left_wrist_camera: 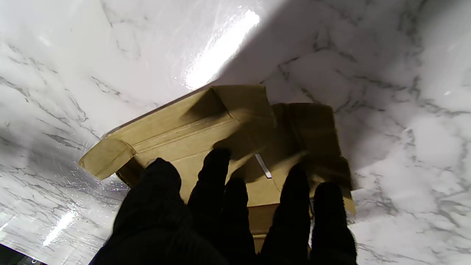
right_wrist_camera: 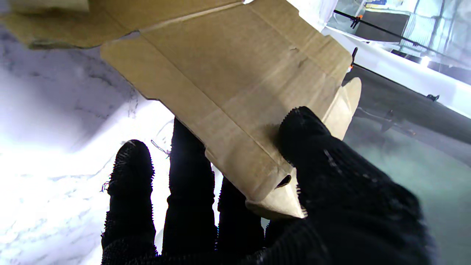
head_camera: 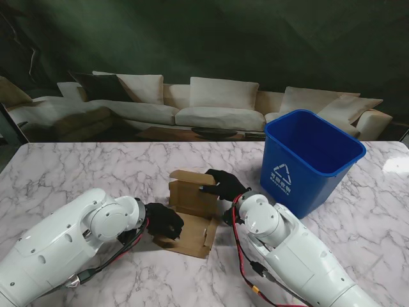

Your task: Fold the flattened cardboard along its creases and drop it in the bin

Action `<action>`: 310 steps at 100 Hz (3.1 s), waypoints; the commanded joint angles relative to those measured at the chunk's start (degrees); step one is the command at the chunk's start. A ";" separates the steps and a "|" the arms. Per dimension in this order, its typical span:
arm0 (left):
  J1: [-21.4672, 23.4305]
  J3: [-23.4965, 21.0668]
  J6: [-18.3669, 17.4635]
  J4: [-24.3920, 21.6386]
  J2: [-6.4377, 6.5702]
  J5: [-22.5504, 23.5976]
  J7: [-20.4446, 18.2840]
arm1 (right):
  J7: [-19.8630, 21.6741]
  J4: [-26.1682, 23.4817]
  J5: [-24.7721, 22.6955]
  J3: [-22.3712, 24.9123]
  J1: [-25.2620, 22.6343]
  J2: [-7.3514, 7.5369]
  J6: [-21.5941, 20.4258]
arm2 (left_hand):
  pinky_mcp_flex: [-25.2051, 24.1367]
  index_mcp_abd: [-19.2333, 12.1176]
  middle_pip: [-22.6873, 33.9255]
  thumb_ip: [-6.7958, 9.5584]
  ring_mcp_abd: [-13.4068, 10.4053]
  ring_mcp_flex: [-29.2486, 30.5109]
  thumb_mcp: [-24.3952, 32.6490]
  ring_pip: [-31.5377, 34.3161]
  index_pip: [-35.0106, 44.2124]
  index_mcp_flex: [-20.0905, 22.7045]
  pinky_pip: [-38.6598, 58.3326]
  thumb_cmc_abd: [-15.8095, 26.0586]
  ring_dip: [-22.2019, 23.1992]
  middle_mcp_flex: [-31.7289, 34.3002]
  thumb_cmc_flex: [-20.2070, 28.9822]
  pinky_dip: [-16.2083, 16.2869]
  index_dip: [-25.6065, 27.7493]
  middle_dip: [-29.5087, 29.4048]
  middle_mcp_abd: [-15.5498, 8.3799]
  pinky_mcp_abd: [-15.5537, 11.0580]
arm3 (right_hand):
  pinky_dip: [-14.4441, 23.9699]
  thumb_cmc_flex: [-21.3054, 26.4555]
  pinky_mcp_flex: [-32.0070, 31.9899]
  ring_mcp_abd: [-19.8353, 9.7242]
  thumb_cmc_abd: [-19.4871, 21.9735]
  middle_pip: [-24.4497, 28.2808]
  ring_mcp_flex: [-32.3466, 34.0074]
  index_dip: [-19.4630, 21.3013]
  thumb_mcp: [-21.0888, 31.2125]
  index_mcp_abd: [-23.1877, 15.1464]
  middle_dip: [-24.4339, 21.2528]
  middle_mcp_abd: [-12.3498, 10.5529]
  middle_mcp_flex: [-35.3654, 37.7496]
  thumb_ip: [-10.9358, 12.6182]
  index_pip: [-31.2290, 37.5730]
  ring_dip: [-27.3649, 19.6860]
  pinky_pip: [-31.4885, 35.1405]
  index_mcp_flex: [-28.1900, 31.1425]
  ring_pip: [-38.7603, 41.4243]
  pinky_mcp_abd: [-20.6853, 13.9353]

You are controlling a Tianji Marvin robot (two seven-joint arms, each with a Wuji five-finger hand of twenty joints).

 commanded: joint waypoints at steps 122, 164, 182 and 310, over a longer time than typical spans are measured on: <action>3.69 -4.17 -0.14 1.50 -1.15 4.70 1.96 | -2.34 -7.07 -9.74 3.19 -7.05 2.95 -5.81 | 0.54 -3.58 -1.47 -1.02 -6.95 2.84 -1.05 -2.59 -2.30 1.30 2.61 0.91 -1.74 2.99 1.82 0.94 -1.62 1.00 5.49 0.21 | -0.48 -4.16 -2.69 0.58 2.57 -16.21 -1.38 -11.78 -4.14 3.04 -15.82 2.60 3.36 3.72 -2.05 -5.07 -3.59 3.11 -17.25 -0.01; 3.60 -4.07 0.22 1.26 -1.27 3.79 2.35 | 1.16 -9.77 -12.80 2.84 -10.07 4.56 -4.31 | 0.82 -5.87 -0.83 -1.06 -6.45 4.14 -0.96 -2.07 -1.23 2.46 2.80 0.12 -1.48 5.32 2.56 1.02 -0.90 1.32 5.58 0.84 | -0.01 -0.01 0.18 1.93 3.53 -17.58 2.33 -14.42 -1.97 8.15 -18.14 5.56 8.53 3.58 -1.09 -3.27 -2.24 11.16 -16.51 -0.90; 4.09 -4.82 -0.09 0.23 -1.39 4.06 2.77 | 0.22 -9.18 -18.06 0.13 -9.64 4.86 -2.51 | 0.89 -7.22 -0.72 -1.06 -6.13 4.58 -0.91 -1.98 -0.51 3.22 2.75 -0.29 -1.39 6.38 3.02 0.99 -0.67 1.45 5.68 1.21 | 0.42 0.13 0.54 2.49 2.64 -16.19 2.17 -13.90 -0.85 9.28 -17.48 6.17 9.14 3.71 -0.68 -1.94 -0.73 12.47 -13.73 -1.33; 12.63 -12.60 -4.66 -8.36 -1.93 5.69 6.00 | 4.60 -6.73 -39.09 -8.95 -6.19 8.98 -1.97 | 2.66 -3.58 1.79 -0.96 -5.34 10.01 -0.95 0.71 -0.82 3.63 10.44 0.92 2.39 12.86 2.76 0.78 -1.39 4.75 4.54 2.70 | -2.16 -32.98 -13.77 -0.14 10.41 -30.29 -21.39 -7.41 -12.69 16.85 -27.73 7.59 -19.96 7.26 -30.94 -8.28 -10.43 6.52 -25.56 -4.02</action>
